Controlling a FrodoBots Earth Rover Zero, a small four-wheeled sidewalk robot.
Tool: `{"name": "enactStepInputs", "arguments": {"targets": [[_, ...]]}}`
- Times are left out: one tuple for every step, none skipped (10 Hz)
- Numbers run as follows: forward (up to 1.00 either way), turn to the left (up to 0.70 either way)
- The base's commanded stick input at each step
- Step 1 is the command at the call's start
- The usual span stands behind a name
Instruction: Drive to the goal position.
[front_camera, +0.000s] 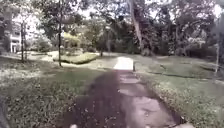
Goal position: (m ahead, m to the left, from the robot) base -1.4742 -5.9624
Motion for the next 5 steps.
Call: {"name": "enactStepInputs", "arguments": {"targets": [[0.58,0.0],[0.5,0.0],[0.5,0.0],[0.5,0.0],[0.5,0.0]]}}
